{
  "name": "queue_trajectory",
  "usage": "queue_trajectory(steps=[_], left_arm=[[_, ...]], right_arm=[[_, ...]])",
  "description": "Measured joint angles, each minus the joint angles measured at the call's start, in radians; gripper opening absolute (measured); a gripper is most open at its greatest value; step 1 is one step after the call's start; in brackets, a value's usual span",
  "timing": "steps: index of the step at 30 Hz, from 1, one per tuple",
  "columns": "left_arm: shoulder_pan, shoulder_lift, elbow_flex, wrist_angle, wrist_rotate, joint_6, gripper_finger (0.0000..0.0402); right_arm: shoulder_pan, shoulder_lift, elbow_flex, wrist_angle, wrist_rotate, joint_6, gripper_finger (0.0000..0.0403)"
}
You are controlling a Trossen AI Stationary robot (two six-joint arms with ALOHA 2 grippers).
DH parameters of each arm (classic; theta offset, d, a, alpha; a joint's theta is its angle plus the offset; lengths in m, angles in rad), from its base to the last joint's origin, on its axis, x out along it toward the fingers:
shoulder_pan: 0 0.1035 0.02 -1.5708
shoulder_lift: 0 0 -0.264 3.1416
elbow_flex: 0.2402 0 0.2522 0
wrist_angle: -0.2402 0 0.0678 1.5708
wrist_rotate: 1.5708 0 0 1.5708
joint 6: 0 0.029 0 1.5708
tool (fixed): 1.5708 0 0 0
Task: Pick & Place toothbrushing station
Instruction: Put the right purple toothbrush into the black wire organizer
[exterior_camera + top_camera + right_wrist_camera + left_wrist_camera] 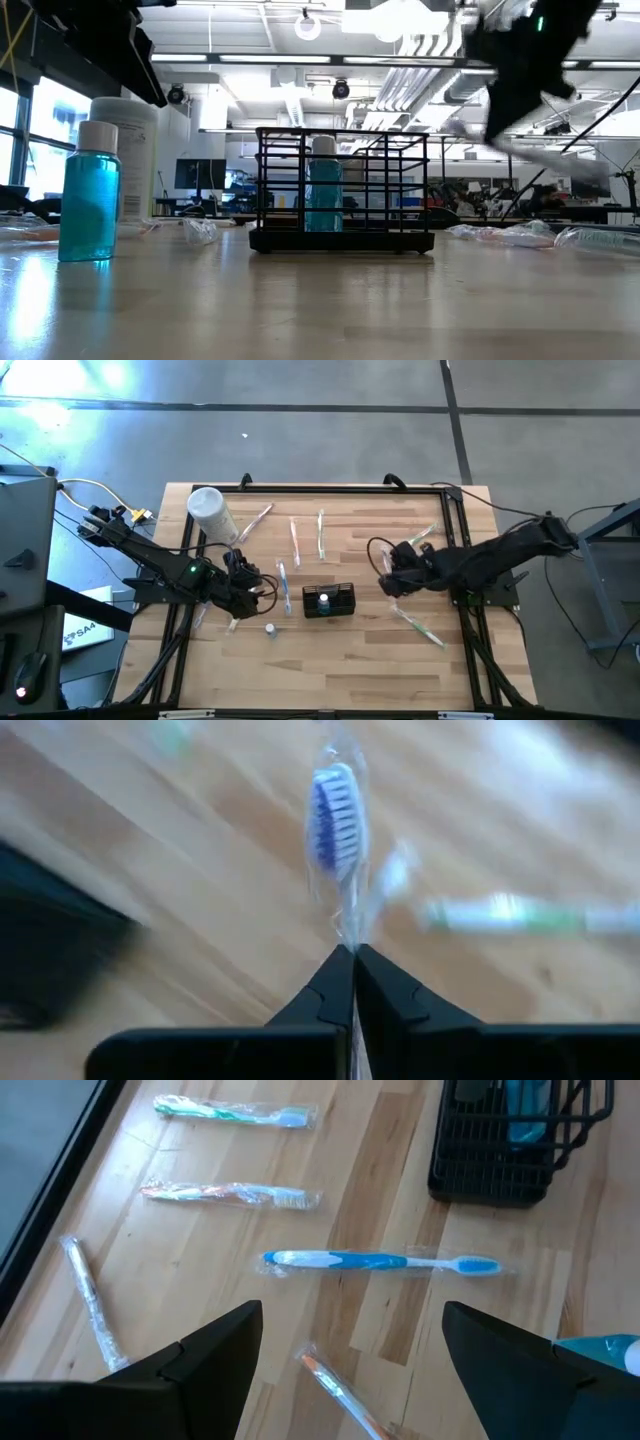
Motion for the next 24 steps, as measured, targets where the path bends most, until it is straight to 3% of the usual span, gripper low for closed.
queue_trajectory(steps=[6,10,14,20,22,24], left_arm=[[0.0,0.0,0.0,0.002,0.001,-0.007,0.0303],[0.0,0.0,0.0,0.011,0.003,-0.008,0.0303],[0.0,0.0,0.0,0.022,0.012,-0.008,0.0303],[0.0,0.0,0.0,0.022,0.012,-0.002,0.0303],[0.0,0.0,0.0,0.021,0.012,-0.001,0.0303],[0.0,0.0,0.0,0.022,0.011,0.004,0.0303]], right_arm=[[0.141,-0.01,0.054,0.299,0.361,-0.281,0.0003],[0.188,0.003,-0.006,0.608,0.521,-0.517,0.0003],[0.194,0.019,-0.121,1.002,0.531,-0.754,0.0003],[0.194,0.065,-0.321,1.779,0.337,-1.152,0.0003],[0.191,0.073,-0.367,1.946,0.275,-1.221,0.0003],[0.192,0.073,-0.403,2.002,0.237,-1.24,0.0003]])
